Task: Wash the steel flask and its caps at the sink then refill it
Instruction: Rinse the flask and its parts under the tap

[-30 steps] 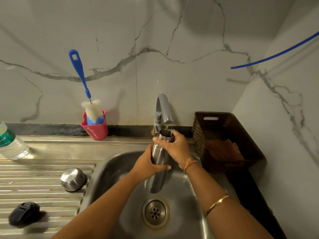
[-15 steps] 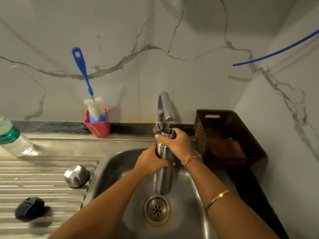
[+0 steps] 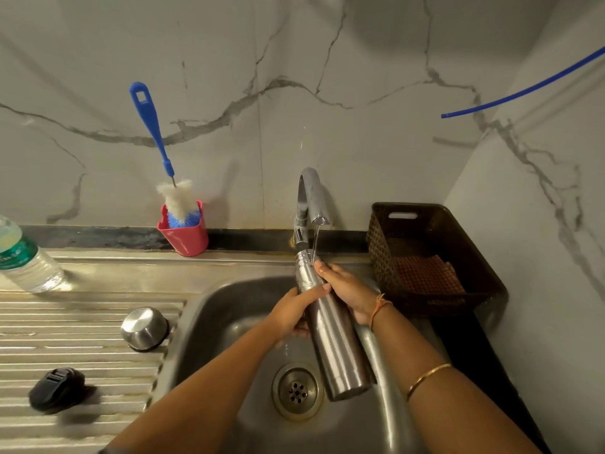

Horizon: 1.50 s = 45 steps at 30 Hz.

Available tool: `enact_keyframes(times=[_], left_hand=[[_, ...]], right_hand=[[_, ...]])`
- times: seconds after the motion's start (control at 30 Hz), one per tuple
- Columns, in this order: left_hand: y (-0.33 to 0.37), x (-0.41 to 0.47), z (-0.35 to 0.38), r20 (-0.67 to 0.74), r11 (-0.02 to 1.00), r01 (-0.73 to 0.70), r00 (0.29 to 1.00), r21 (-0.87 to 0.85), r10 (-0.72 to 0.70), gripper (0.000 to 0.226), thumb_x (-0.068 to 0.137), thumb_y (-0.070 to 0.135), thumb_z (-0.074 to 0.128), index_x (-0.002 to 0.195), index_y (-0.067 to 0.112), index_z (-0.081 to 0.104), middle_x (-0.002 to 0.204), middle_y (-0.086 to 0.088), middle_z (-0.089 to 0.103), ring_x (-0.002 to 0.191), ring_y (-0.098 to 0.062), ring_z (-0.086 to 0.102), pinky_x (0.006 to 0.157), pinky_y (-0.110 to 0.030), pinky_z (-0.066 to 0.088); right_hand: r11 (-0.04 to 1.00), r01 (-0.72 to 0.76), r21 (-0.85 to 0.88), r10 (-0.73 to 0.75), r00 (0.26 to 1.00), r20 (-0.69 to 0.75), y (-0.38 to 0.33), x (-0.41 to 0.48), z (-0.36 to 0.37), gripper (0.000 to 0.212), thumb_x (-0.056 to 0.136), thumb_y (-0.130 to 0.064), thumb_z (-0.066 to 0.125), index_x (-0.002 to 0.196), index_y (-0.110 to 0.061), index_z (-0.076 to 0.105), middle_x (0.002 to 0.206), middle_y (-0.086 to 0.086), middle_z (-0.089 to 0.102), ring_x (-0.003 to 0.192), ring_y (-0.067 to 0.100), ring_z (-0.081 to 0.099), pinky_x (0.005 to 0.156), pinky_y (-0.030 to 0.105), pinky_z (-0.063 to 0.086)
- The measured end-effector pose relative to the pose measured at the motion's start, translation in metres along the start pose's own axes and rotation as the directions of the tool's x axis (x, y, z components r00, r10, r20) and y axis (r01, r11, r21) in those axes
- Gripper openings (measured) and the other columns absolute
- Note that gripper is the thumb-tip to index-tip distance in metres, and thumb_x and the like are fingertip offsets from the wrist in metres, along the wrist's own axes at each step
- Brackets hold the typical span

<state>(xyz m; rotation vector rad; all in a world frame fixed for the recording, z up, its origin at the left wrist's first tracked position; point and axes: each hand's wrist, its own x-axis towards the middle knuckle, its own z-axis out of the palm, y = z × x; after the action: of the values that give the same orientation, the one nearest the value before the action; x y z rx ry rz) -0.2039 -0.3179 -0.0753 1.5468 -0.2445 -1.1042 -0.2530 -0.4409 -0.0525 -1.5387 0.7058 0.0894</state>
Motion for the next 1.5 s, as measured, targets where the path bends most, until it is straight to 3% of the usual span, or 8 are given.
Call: enact_keyframes(times=[0.2,0.37,0.57,0.73,0.93,1.1,1.33,1.5], left_hand=[[0.004,-0.008,-0.003,0.143,0.991,0.093,0.987,-0.093,-0.079,0.065,0.071,0.054,0.063,0.120,0.014,0.051,0.118,-0.016,0.064,0.104,-0.031,0.066,0.084,-0.036,0.056],[0.010,-0.008,-0.029,0.217,0.976,0.197,0.953,0.095,-0.214,0.081,0.068,0.059,0.059,0.133,0.014,0.042,0.124,-0.015,0.056,0.110,-0.031,0.061,0.094,-0.040,0.052],[0.030,0.010,-0.038,-0.104,0.984,-0.054,0.994,-0.169,0.036,0.057,0.083,0.048,0.060,0.127,0.015,0.045,0.123,-0.017,0.059,0.106,-0.032,0.063,0.087,-0.046,0.055],[0.048,0.015,-0.021,-0.288,0.973,-0.176,0.933,0.152,0.214,0.021,0.094,0.035,0.056,0.089,0.014,0.055,0.085,-0.006,0.063,0.075,-0.015,0.061,0.062,-0.026,0.048],[0.052,0.012,-0.009,-0.400,0.799,-0.259,0.756,0.543,0.518,0.028,0.093,0.034,0.058,0.069,0.022,0.050,0.064,0.005,0.053,0.060,-0.007,0.051,0.054,-0.018,0.037],[0.056,0.006,-0.048,-0.575,0.924,-0.329,0.725,0.194,0.379,0.028,0.089,0.037,0.063,0.072,0.015,0.058,0.072,-0.006,0.059,0.072,-0.019,0.057,0.072,-0.040,0.055],[0.028,0.009,-0.053,-0.604,0.938,-0.274,0.791,-0.212,0.095,0.018,0.089,0.033,0.064,0.091,0.015,0.061,0.098,-0.013,0.066,0.095,-0.029,0.065,0.088,-0.047,0.054],[0.009,0.005,-0.067,-0.537,0.829,-0.220,0.836,-0.515,-0.111,0.038,0.090,0.029,0.062,0.119,0.005,0.052,0.109,-0.018,0.064,0.098,-0.032,0.064,0.086,-0.049,0.054]], right_hand=[[0.979,-0.066,-0.191,0.089,0.989,0.118,-0.012,-0.006,-0.010,0.070,0.086,-0.053,0.056,0.145,-0.036,0.023,0.122,0.006,0.052,0.106,0.025,0.057,0.092,0.038,0.049],[0.853,0.071,-0.517,-0.003,0.991,0.131,-0.016,-0.007,-0.013,0.071,0.086,-0.051,0.056,0.147,-0.033,0.024,0.147,0.005,0.035,0.118,0.020,0.045,0.090,0.028,0.038],[0.665,0.223,-0.713,-0.232,0.969,0.087,-0.007,0.001,0.001,0.087,0.072,-0.056,0.069,0.144,-0.029,0.029,0.136,0.003,0.050,0.113,0.020,0.053,0.095,0.035,0.046],[0.695,0.308,-0.650,-0.396,0.918,0.012,-0.001,0.004,0.020,0.078,0.076,-0.038,0.073,0.140,-0.026,0.031,0.128,0.001,0.054,0.110,0.019,0.056,0.091,0.030,0.047],[0.649,0.407,-0.643,-0.578,0.814,-0.068,-0.001,0.013,0.032,0.071,0.076,-0.027,0.075,0.134,-0.018,0.036,0.133,0.004,0.047,0.118,0.018,0.051,0.097,0.030,0.045],[0.723,0.244,-0.646,-0.355,0.934,-0.045,0.044,0.008,0.001,0.093,0.062,-0.049,0.081,0.137,-0.027,0.031,0.134,0.002,0.048,0.115,0.019,0.052,0.092,0.036,0.050],[0.303,0.337,-0.891,-0.530,0.837,0.136,0.002,0.015,0.047,0.091,0.076,-0.042,0.072,0.146,-0.020,0.018,0.144,0.009,0.037,0.126,0.030,0.042,0.102,0.044,0.041],[0.115,0.328,-0.938,-0.341,0.900,0.272,-0.014,0.016,0.034,0.093,0.076,-0.058,0.065,0.148,-0.026,0.016,0.142,0.007,0.042,0.123,0.030,0.046,0.096,0.042,0.042]])
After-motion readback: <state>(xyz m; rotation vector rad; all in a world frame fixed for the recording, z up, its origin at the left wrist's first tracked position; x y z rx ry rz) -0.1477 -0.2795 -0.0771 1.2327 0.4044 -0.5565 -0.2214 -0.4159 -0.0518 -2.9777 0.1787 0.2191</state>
